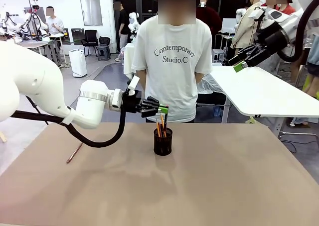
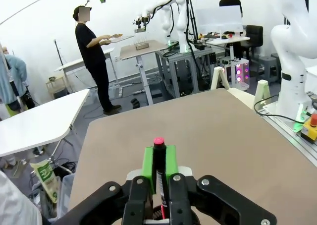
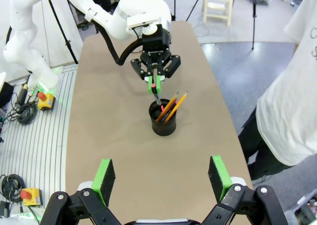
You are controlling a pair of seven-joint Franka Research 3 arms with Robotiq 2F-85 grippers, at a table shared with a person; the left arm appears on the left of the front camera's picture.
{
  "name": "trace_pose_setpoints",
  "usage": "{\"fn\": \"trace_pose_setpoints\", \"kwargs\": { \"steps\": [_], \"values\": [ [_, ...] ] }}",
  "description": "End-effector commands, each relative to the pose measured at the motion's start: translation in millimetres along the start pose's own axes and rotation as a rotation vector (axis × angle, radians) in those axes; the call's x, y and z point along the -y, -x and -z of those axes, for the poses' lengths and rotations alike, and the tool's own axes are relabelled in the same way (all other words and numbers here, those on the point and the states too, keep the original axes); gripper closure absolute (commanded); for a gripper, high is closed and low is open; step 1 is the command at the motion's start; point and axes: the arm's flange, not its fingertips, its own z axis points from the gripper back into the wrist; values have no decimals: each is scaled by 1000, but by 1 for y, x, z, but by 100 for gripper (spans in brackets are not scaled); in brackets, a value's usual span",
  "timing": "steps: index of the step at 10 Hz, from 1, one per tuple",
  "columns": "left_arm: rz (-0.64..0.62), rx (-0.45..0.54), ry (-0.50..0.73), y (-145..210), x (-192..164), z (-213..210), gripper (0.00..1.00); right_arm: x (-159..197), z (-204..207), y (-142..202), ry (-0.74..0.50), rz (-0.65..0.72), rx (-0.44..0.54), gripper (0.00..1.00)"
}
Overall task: Place the pens into the pen holder.
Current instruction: Pick up a writing instrument from the table and place it into the Pen holder.
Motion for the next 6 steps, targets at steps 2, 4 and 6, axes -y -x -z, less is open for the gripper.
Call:
{"fn": "trace_pose_setpoints", "kwargs": {
  "steps": [2,4,6],
  "values": [
    [4,59,25,-4,-7,-6,47,0,-1,-1,-2,-3,-1,0],
    [11,78,20,-5,-8,-5,7,0,-1,-1,-2,-3,-1,0],
    [16,86,18,-8,-5,-5,0,0,-1,-1,-2,-3,-1,0]
  ]
}}
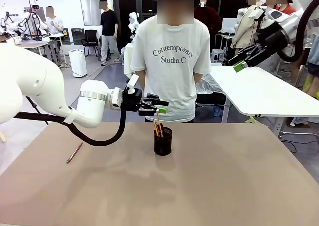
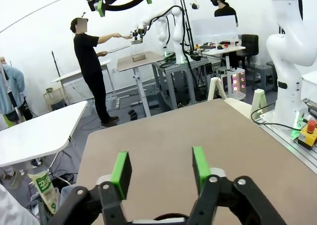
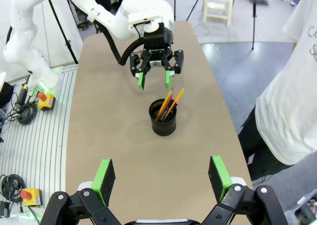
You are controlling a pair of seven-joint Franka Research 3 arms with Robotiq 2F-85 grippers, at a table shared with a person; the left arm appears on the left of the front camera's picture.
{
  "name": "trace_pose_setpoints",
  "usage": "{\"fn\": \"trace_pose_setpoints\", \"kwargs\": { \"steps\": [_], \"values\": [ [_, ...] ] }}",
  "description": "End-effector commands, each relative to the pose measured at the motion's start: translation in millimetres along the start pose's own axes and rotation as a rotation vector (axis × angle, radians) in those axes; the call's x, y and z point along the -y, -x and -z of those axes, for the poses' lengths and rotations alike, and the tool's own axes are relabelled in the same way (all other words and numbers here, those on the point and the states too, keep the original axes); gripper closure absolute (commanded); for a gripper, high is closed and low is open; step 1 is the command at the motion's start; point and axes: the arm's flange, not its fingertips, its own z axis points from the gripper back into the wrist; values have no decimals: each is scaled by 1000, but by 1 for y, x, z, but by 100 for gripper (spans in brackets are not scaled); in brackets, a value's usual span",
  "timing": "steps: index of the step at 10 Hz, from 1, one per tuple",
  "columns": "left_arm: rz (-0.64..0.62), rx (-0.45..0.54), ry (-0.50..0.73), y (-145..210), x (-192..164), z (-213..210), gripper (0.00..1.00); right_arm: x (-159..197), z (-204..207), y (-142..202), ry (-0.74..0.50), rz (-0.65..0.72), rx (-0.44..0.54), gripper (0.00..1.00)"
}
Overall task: Place the pens into the pen holder.
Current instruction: Pick up a writing instrument from the table and place it into the Pen holder.
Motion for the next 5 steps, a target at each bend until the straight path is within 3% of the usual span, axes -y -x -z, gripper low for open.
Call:
{"fn": "trace_pose_setpoints", "kwargs": {
  "steps": [1,4,5],
  "values": [
    [21,22,10,-7,0,-8,0,0,-1,-1,-2,-3,-1,0],
    [19,0,8,-13,9,-6,0,0,-1,-1,-2,-3,-1,0],
    [22,-110,-13,-10,-1,-7,0,0,-1,-1,-2,-3,-1,0]
  ]
}}
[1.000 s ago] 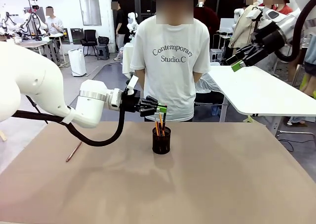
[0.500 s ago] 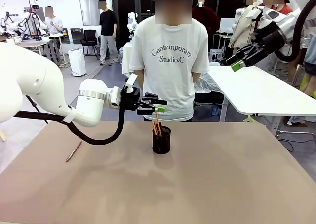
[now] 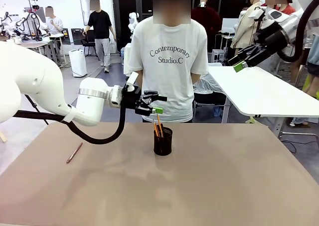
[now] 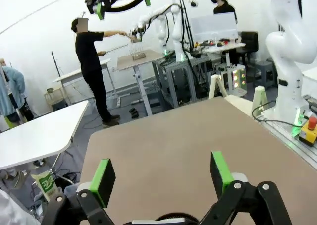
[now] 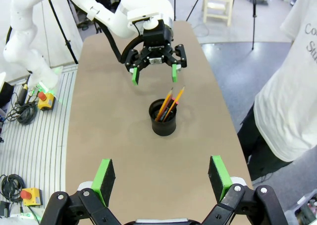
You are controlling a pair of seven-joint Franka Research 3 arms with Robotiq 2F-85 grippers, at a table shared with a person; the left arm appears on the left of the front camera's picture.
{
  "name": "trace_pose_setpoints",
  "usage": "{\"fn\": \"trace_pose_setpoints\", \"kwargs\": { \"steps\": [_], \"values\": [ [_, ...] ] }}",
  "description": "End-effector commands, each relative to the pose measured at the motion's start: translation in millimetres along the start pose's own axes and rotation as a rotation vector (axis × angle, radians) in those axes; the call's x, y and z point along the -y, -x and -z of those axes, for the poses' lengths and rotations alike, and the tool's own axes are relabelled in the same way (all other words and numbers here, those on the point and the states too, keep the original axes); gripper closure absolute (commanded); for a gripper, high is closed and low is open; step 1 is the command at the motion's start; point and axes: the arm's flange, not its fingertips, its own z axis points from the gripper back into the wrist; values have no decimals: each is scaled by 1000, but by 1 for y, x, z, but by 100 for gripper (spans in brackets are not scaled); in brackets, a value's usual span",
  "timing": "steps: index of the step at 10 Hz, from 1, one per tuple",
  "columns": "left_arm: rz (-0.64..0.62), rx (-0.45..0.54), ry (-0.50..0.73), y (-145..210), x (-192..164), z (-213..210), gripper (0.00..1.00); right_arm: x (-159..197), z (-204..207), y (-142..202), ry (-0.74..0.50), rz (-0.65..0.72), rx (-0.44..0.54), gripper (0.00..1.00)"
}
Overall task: Place the pens into the pen holder.
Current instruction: Pick up a writing instrument from the table and place it into the Pen holder.
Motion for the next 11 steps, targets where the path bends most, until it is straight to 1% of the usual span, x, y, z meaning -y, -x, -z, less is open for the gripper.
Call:
{"fn": "trace_pose_setpoints", "kwargs": {
  "steps": [1,5,6,7,8,9,10,11],
  "values": [
    [-6,33,7,0,1,2,0,0,-1,-1,-2,-3,-1,0],
    [-6,33,7,0,1,2,0,0,-1,-1,-2,-3,-1,0],
    [-7,12,8,3,1,4,0,0,-1,-1,-2,-3,-1,0],
    [-84,-44,-51,-11,16,-8,0,0,-1,-1,-2,-3,-1,0],
    [-95,-134,-102,-24,28,-13,0,0,-1,-1,-2,-3,-1,0],
    [-103,-193,-142,-41,42,-20,0,0,-1,-1,-2,-3,-1,0],
    [-133,-302,-134,-58,54,-30,0,0,-1,-1,-2,-3,-1,0],
    [-134,-369,-187,-75,63,-35,0,0,-1,-1,-2,-3,-1,0]
  ]
}}
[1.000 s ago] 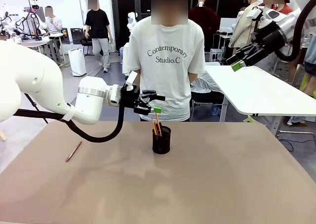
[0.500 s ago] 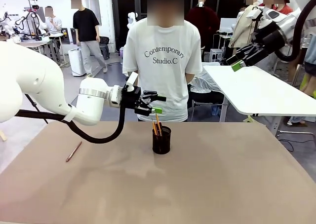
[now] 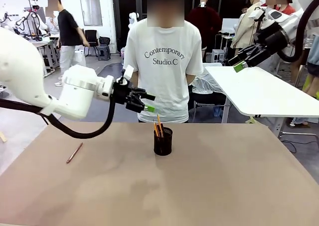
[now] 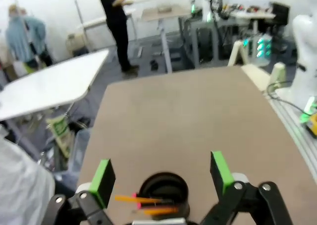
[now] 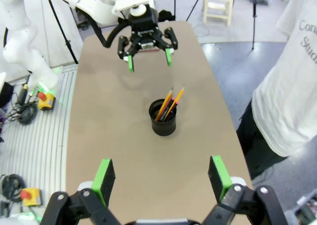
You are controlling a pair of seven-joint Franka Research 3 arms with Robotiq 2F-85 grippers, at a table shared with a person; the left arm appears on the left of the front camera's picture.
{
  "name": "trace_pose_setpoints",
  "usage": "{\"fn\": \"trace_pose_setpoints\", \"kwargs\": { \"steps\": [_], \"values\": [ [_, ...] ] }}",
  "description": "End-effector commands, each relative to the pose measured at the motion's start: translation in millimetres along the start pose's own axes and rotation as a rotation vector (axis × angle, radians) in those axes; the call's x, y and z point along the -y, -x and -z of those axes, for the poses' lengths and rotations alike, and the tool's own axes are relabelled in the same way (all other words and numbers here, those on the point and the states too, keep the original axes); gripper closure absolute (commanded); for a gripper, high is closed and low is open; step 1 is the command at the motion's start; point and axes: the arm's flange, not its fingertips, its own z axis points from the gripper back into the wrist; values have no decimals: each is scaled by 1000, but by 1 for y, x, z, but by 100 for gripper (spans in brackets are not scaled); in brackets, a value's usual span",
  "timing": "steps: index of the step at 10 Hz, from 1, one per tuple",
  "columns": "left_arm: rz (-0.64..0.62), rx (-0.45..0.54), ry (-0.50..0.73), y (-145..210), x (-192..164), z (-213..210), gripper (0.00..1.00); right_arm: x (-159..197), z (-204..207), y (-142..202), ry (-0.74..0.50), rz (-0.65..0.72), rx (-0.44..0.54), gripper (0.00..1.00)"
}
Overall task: Place the pens into the pen holder.
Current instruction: Pick up a writing instrument from the table and place it into the Pen holder.
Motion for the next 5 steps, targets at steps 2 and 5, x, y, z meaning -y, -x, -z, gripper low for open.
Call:
{"fn": "trace_pose_setpoints", "kwargs": {
  "steps": [2,5],
  "values": [
    [-81,-198,-115,-27,34,-21,0,0,-1,-1,-2,-3,-1,0],
    [-261,-345,-171,-34,46,-43,0,0,-1,-1,-2,-3,-1,0]
  ]
}}
